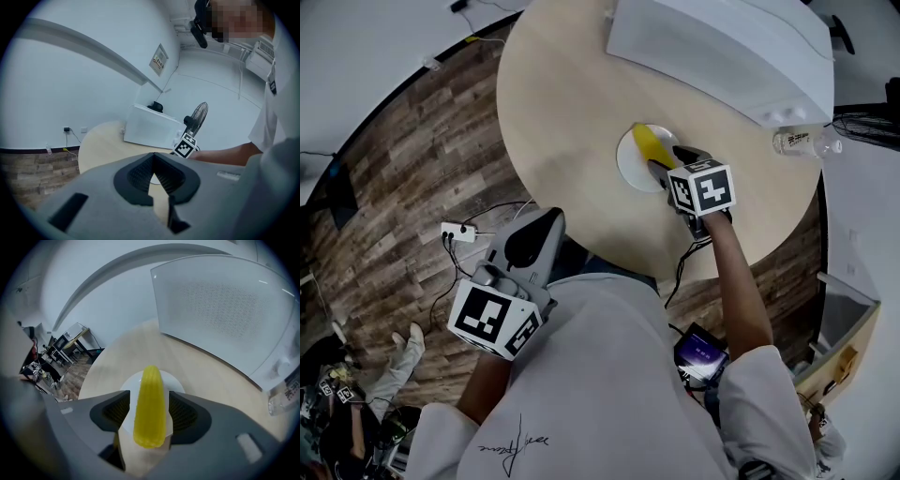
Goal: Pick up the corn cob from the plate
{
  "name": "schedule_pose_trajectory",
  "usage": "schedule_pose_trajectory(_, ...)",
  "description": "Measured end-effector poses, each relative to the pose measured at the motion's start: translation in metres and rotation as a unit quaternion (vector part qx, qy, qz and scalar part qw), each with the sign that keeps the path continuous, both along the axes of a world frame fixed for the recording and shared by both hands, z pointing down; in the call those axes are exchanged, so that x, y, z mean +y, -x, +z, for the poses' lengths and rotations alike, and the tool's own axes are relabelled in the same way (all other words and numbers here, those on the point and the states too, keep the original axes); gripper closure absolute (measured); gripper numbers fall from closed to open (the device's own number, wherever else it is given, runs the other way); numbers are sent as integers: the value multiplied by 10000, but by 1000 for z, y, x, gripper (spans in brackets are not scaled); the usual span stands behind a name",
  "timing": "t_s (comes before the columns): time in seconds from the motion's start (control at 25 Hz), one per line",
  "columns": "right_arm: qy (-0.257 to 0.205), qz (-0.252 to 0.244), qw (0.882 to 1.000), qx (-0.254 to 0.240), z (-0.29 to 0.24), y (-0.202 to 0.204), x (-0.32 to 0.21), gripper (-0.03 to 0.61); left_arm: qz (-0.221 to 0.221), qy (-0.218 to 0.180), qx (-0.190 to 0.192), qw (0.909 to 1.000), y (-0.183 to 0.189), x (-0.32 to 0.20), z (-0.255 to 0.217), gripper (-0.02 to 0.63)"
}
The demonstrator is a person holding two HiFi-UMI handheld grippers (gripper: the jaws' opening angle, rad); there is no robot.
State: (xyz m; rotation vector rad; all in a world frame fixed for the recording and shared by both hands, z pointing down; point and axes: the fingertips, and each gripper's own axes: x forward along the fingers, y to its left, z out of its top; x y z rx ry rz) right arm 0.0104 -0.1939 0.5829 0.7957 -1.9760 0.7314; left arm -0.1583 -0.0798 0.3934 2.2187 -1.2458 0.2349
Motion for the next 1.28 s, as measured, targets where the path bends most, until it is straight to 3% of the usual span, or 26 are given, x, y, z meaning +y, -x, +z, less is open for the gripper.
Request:
schedule_pose_trajectory(0.84,365,-313,9969,615,46,9,-1,284,-53,155,-20,9999,0,-2,11,617)
schedule_pose_trajectory(1.28,383,-72,9974,611,44,10,-5,304,-39,80,-6,10000,3,-2,5,617)
